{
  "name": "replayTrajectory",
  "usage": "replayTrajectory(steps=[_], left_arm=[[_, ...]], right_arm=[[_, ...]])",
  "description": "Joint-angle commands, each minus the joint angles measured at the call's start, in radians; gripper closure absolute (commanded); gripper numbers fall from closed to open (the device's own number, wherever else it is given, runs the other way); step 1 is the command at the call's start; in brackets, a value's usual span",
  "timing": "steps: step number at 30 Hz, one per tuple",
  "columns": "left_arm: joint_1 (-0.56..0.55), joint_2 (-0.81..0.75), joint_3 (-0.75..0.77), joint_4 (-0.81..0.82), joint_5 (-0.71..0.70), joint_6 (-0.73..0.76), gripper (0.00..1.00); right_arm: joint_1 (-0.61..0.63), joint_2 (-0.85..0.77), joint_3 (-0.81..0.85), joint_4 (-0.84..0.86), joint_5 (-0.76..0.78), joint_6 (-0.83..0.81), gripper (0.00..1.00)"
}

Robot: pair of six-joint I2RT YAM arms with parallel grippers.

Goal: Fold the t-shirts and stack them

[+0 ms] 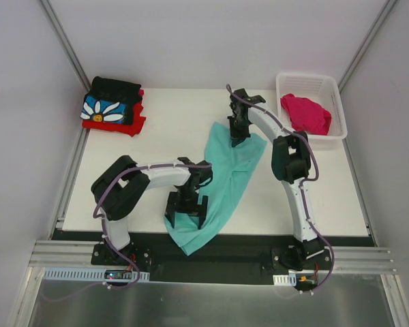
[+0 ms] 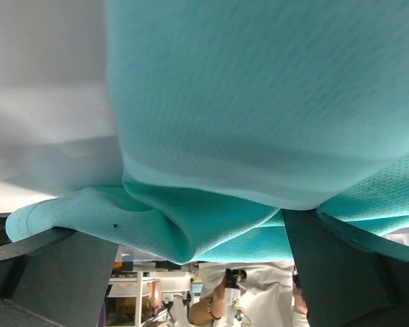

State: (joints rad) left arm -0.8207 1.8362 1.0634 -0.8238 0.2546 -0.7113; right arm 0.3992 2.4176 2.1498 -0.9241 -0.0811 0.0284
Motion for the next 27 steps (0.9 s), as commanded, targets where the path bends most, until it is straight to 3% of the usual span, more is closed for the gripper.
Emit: replayTrajectory(steps=[1, 11, 27], left_arm=[[-0.073, 0.057, -0.017, 0.169, 0.018, -0.062, 0.01], [-0.173, 0.126, 0.122, 0.141, 0.051, -0.09, 0.01], [-0.169, 0.051, 0.208, 0.0, -0.044, -0.063, 0.01]], right_arm=[[0.004, 0.029, 0.087, -0.065, -0.043, -0.016, 0.99], [0.038, 0.035, 0.088, -0.055, -0.078, -0.015, 0.99], [0.033, -0.324, -0.267, 0.036, -0.029, -0.059, 0.99]])
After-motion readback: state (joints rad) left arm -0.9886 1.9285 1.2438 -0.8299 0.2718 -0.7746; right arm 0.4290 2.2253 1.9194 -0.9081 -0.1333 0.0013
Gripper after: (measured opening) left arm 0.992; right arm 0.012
